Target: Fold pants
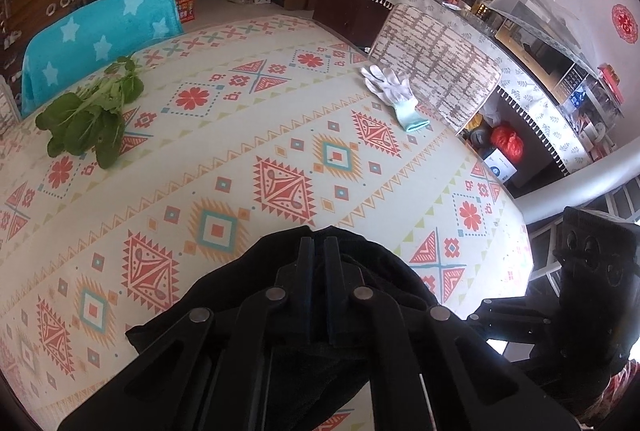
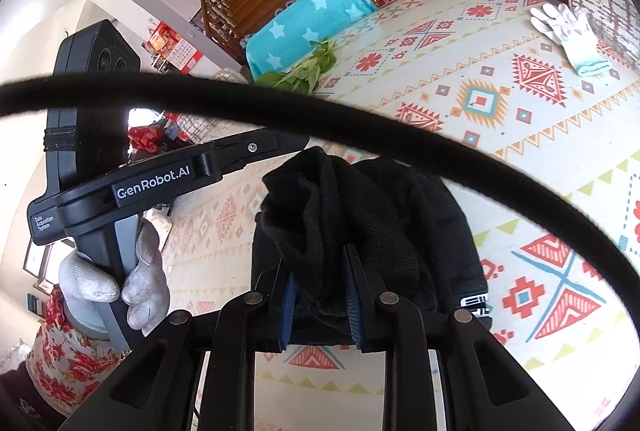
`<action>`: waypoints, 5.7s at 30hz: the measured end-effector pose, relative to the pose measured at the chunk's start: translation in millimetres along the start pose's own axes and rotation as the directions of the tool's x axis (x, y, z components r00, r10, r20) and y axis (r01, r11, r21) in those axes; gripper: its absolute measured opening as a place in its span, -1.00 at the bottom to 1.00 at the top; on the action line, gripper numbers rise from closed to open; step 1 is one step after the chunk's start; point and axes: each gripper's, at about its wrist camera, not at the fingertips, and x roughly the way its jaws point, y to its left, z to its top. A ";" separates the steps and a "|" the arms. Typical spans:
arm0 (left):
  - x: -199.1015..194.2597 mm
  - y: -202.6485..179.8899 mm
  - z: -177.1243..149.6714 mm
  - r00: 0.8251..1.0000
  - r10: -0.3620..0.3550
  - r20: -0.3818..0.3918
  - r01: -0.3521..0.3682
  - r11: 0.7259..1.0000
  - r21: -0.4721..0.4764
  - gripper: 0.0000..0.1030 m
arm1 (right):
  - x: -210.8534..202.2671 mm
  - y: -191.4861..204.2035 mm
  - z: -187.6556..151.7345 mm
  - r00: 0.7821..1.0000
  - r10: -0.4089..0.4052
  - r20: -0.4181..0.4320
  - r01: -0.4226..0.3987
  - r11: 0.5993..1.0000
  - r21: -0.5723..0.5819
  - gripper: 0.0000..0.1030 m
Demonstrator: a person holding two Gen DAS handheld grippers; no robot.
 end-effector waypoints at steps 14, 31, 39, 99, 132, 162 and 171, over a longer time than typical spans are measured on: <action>19.9 44.0 -29.3 0.993 -0.117 -0.031 0.107 0.967 -0.231 0.09 | 31.4 13.7 -8.8 0.999 -0.034 -0.040 0.032 0.998 -0.050 -0.53; 55.8 22.0 -30.4 0.977 -0.187 -0.103 0.157 0.956 -0.246 -0.13 | -23.4 14.2 -33.6 0.977 -0.192 0.090 0.209 0.947 -0.246 0.71; 69.0 9.5 -33.7 0.975 -0.181 -0.130 0.144 0.956 -0.254 0.11 | 12.7 18.3 -39.4 0.964 -0.258 0.068 0.265 0.897 -0.353 0.71; -49.8 215.8 -119.6 0.991 -0.039 0.132 0.109 0.807 -0.581 -0.28 | 212.2 101.0 6.9 0.961 -0.080 -0.263 -0.009 0.947 -0.322 0.67; 0.9 124.0 -113.4 0.979 0.201 -0.008 -0.189 0.903 -0.386 -0.18 | 194.2 -9.8 81.4 0.861 -0.504 -0.065 0.450 0.817 -0.360 0.82; -39.8 98.7 -178.0 0.980 0.198 -0.005 -0.179 0.874 -0.451 -0.06 | 98.1 1.8 8.1 0.819 -0.565 0.099 0.565 0.765 -0.310 0.91; -70.3 105.5 -216.8 0.975 0.221 0.010 -0.180 0.822 -0.541 -0.06 | 121.3 45.5 31.6 0.855 -0.508 0.102 0.509 0.790 -0.342 0.91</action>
